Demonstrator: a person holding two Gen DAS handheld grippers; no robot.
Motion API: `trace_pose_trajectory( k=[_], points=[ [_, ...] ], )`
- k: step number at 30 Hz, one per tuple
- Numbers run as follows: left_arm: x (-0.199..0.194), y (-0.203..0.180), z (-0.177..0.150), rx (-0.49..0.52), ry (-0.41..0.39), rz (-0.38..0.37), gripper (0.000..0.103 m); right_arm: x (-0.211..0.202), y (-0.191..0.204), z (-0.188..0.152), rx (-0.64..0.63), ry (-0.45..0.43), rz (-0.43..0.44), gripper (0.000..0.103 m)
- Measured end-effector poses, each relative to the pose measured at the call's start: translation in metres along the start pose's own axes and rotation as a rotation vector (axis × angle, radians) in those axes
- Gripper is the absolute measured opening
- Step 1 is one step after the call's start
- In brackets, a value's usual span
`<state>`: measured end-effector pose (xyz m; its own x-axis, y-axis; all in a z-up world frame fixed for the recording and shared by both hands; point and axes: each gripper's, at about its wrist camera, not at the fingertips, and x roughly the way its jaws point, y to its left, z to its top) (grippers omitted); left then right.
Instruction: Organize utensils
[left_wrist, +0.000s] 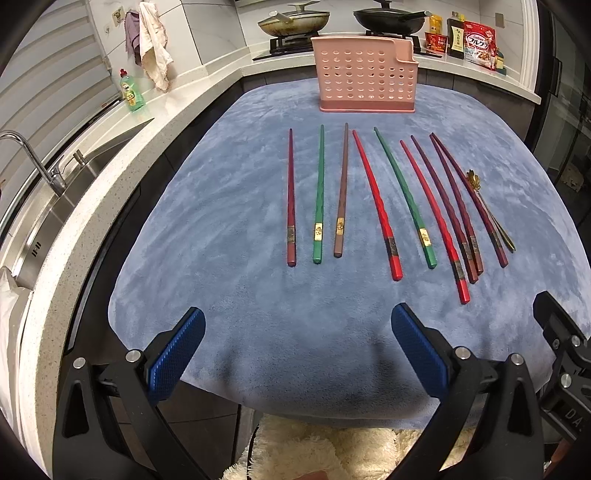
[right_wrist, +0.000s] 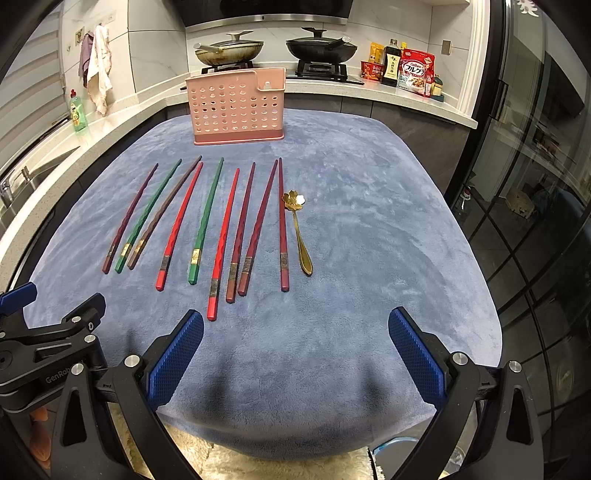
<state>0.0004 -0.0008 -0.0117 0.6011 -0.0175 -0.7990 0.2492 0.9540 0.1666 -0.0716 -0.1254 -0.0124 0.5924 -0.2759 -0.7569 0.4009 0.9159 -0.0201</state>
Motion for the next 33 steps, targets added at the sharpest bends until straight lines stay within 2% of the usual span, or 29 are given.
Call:
trace_pose_trajectory(
  k=[20, 25, 28, 33],
  points=[
    [0.006, 0.002, 0.001, -0.020, 0.016, -0.009, 0.096, 0.001, 0.000, 0.000, 0.000, 0.005, 0.001, 0.096],
    [0.008, 0.002, 0.003, -0.021, 0.006, -0.041, 0.096, 0.007, -0.001, 0.002, 0.005, 0.013, 0.002, 0.096],
    [0.018, 0.013, 0.008, -0.069, 0.028, -0.062, 0.096, 0.013, -0.005, 0.005, 0.016, 0.020, 0.006, 0.096],
    [0.060, 0.046, 0.017, -0.172, 0.116, -0.056, 0.096, 0.027, -0.015, 0.010, 0.042, 0.036, -0.009, 0.096]
  ],
)
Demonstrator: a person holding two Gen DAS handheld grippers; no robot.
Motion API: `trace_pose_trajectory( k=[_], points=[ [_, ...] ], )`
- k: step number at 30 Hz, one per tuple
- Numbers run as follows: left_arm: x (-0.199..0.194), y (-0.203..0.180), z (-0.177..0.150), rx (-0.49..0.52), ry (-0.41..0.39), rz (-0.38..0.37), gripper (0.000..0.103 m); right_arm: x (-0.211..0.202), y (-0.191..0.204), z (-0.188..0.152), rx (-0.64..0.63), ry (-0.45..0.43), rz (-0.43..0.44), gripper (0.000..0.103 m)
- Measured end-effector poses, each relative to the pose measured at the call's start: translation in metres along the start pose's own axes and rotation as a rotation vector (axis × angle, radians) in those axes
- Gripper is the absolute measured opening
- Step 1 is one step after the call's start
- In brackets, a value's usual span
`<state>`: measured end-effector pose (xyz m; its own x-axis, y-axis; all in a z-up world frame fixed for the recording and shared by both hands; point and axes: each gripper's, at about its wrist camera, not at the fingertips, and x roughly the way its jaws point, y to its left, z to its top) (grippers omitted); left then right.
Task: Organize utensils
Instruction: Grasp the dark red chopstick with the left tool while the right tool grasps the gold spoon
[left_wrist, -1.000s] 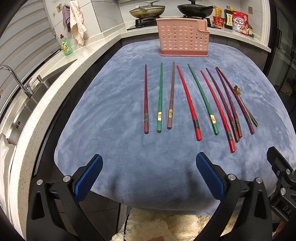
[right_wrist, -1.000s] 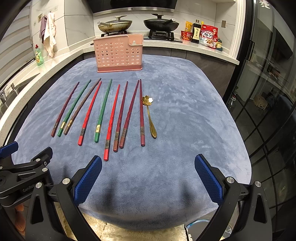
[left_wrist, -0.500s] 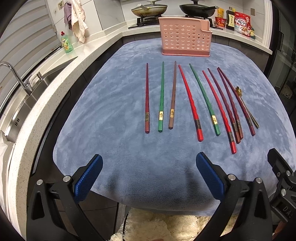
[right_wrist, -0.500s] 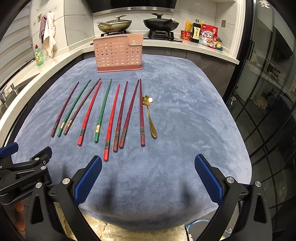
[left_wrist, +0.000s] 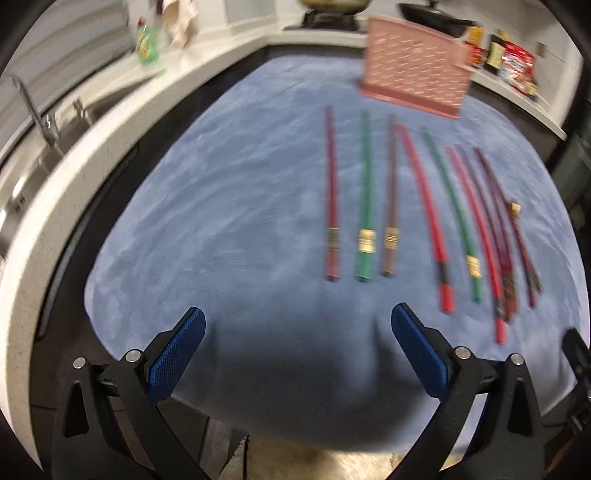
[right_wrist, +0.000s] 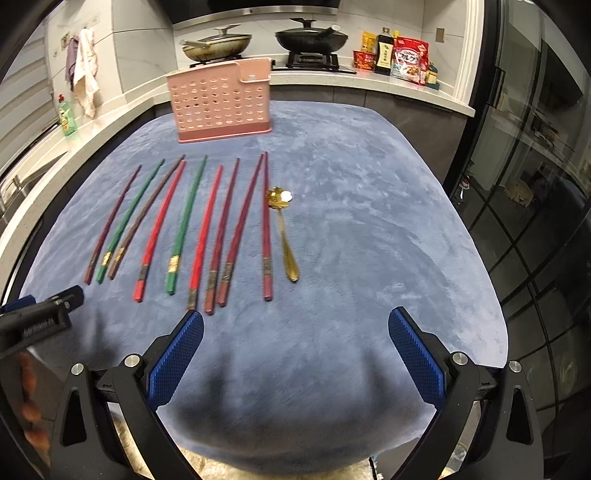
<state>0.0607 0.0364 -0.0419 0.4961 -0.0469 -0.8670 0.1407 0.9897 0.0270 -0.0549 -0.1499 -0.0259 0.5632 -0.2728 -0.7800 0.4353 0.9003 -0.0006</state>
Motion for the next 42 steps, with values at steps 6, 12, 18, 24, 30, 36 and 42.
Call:
trace_pose_trajectory(
  k=[6, 12, 18, 24, 30, 36, 42],
  points=[
    [0.029, 0.017, 0.015, -0.061, 0.044, -0.011, 0.096, 0.016, -0.005, 0.009, 0.010, 0.016, -0.006, 0.096],
    [0.039, 0.013, 0.024, -0.030, 0.027, 0.006, 0.096, 0.027, -0.003, 0.017, -0.011, 0.016, -0.003, 0.096],
    [0.046, 0.011, 0.033, -0.016, 0.004, 0.021, 0.096, 0.041, -0.007, 0.027, 0.007, 0.022, 0.006, 0.091],
    [0.048, 0.016, 0.036, -0.007, -0.010, 0.014, 0.090, 0.058, -0.014, 0.034, 0.022, 0.044, 0.022, 0.075],
    [0.043, 0.014, 0.033, 0.022, -0.017, -0.016, 0.068, 0.072, -0.018, 0.038, 0.023, 0.068, 0.047, 0.051],
    [0.038, 0.003, 0.032, 0.062, -0.019, -0.037, 0.047, 0.083, -0.015, 0.035, 0.019, 0.092, 0.085, 0.030],
    [0.036, -0.003, 0.032, 0.072, -0.017, -0.063, 0.031, 0.084, -0.010, 0.032, 0.001, 0.086, 0.101, 0.026]
  ],
)
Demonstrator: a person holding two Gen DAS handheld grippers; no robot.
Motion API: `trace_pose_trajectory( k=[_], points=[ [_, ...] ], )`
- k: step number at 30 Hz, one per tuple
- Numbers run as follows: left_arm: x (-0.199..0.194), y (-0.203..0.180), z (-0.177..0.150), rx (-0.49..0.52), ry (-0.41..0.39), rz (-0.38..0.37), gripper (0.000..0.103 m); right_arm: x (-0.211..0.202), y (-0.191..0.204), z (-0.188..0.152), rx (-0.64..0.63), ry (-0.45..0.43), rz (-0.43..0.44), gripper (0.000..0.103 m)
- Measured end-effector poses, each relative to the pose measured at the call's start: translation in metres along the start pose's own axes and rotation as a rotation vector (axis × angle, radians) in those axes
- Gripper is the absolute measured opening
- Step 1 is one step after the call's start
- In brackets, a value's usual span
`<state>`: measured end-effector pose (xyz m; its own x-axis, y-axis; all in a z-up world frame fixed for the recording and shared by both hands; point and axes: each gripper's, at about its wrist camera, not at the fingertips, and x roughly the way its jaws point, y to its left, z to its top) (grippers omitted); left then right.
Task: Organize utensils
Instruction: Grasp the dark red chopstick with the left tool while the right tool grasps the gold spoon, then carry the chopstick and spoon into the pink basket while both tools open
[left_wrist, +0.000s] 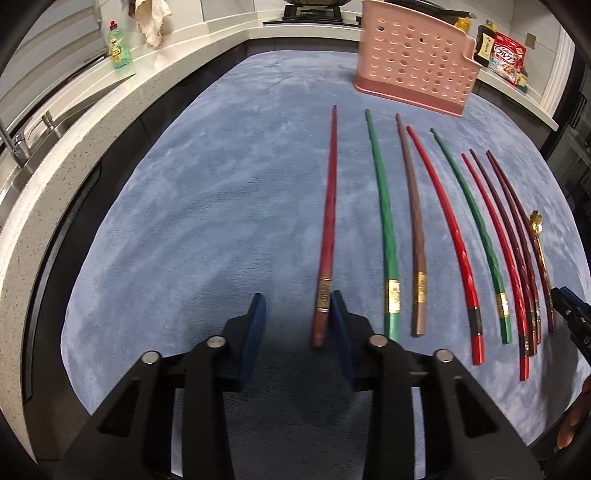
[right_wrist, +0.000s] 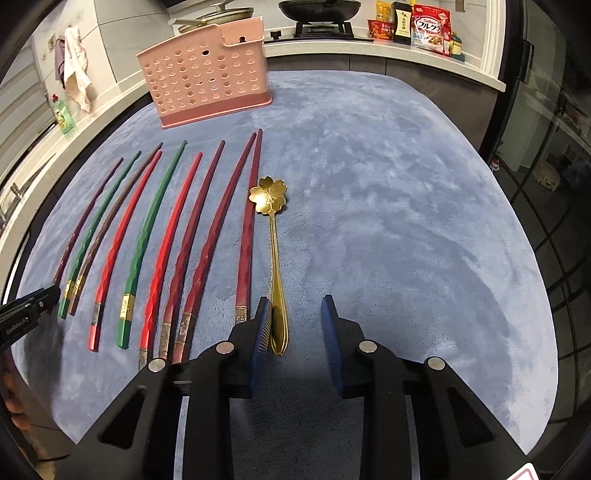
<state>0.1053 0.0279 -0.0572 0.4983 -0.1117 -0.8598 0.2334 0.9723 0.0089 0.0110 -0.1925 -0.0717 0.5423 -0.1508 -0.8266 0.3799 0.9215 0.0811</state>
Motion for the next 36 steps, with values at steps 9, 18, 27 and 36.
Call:
trace_pose_trajectory(
  k=[9, 18, 27, 36],
  points=[
    [0.000, 0.002, 0.001, -0.021, 0.005, -0.045, 0.022, 0.000, -0.001, -0.003, 0.000, -0.001, 0.037, 0.013],
    [-0.003, 0.012, 0.003, -0.055, 0.027, -0.109, 0.011, -0.020, -0.003, 0.000, 0.008, -0.014, 0.054, 0.001],
    [-0.033, 0.005, 0.013, -0.049, -0.016, -0.159, 0.009, -0.061, -0.013, 0.019, 0.038, -0.115, 0.057, 0.001],
    [-0.072, 0.006, 0.059, -0.034, -0.134, -0.156, 0.008, -0.088, -0.017, 0.059, 0.040, -0.211, 0.060, 0.001]
  ],
)
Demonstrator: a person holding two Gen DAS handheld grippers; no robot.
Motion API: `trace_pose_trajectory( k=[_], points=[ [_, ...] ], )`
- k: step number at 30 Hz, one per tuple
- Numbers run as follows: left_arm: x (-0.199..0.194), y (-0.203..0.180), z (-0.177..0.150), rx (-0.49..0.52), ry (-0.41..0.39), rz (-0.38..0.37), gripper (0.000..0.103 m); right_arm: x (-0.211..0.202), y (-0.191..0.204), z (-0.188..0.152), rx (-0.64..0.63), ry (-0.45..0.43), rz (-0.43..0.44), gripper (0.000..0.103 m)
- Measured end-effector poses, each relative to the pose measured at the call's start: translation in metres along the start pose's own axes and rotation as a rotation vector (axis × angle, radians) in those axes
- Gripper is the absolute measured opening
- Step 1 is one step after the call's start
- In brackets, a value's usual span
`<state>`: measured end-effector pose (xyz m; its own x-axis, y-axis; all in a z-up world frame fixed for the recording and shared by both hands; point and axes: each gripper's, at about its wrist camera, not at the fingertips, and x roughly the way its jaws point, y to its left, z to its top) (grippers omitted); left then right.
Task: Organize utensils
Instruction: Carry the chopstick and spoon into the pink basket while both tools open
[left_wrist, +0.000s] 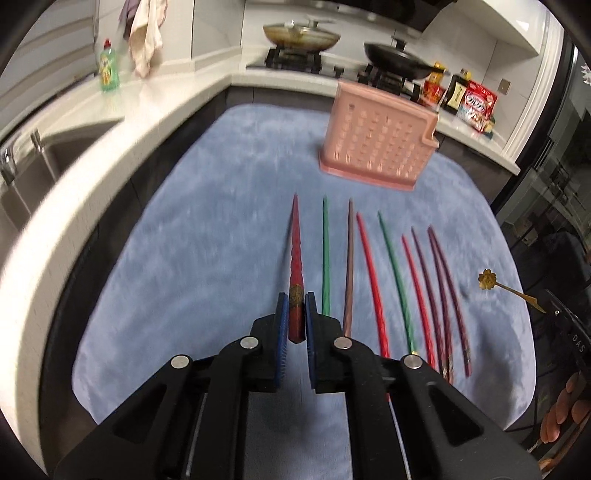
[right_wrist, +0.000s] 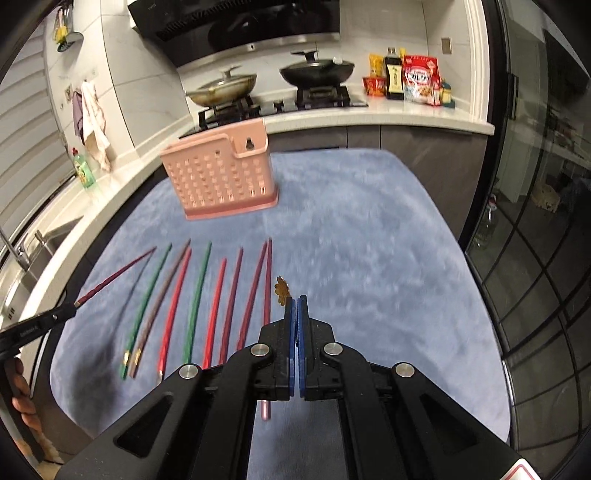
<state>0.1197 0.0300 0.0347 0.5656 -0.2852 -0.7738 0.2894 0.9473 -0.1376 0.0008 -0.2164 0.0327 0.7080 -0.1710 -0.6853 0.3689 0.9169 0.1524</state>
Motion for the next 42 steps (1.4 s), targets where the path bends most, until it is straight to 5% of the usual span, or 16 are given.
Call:
trace_pose_trajectory(
  k=[19, 27, 35, 42],
  points=[
    [-0.026, -0.017, 0.167, 0.032, -0.231, 0.027, 0.007, 0.021, 0.016, 0.106, 0.004, -0.089, 0.080, 0.001],
    [-0.060, -0.039, 0.224, 0.047, -0.348, -0.023, 0.007, 0.041, 0.020, 0.157, 0.020, -0.098, 0.135, 0.001],
    [-0.089, -0.075, 0.278, 0.053, -0.510, -0.067, 0.007, 0.091, 0.027, 0.198, 0.050, -0.025, 0.176, 0.001],
    [-0.050, -0.091, 0.300, 0.068, -0.529, -0.064, 0.007, 0.132, 0.037, 0.208, 0.017, 0.055, 0.149, 0.001]
  ],
)
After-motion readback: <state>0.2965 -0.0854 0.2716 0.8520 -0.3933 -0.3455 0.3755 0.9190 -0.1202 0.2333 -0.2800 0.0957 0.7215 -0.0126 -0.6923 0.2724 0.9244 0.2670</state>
